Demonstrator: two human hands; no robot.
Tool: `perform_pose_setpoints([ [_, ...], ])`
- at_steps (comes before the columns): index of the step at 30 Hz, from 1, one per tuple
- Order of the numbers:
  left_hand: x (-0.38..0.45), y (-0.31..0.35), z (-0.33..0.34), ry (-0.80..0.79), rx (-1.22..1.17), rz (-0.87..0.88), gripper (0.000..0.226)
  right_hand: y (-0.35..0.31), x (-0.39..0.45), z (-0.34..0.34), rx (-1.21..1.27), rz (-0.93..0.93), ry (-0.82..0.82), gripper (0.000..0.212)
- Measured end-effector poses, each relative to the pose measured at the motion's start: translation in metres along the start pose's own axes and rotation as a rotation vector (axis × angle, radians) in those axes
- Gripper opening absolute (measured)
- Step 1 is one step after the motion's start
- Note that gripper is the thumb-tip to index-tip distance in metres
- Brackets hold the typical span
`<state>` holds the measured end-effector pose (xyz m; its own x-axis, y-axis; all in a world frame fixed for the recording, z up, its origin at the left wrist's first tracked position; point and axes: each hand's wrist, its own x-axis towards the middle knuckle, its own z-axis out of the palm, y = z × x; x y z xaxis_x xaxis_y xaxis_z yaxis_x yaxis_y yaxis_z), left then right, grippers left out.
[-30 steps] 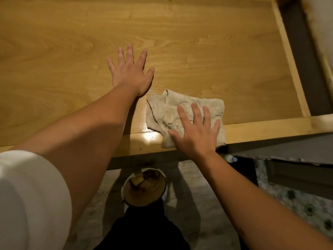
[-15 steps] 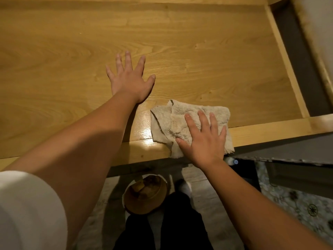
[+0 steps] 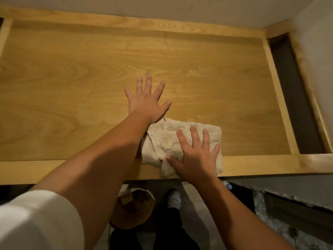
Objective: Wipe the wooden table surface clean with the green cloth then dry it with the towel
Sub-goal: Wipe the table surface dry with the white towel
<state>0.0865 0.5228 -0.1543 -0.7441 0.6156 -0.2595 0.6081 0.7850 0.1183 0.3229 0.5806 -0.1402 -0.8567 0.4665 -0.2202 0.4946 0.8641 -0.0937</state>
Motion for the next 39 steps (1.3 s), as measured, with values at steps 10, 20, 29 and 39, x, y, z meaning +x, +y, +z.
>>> perform_pose_setpoints([
  [10,0.004,-0.003,0.004,0.019,-0.020,-0.026,0.081,0.023,0.066,-0.012,0.032,-0.021,0.028,0.090],
  [20,0.006,-0.001,0.007,0.081,-0.059,-0.042,0.061,0.036,0.254,-0.044,0.019,-0.031,-0.014,0.092],
  [29,0.007,-0.001,0.006,0.106,-0.046,-0.056,0.070,0.020,0.383,-0.070,0.026,-0.016,0.002,0.096],
  [39,0.011,-0.003,0.005,0.056,-0.078,-0.075,0.072,0.008,0.437,-0.090,0.044,0.010,-0.028,0.095],
])
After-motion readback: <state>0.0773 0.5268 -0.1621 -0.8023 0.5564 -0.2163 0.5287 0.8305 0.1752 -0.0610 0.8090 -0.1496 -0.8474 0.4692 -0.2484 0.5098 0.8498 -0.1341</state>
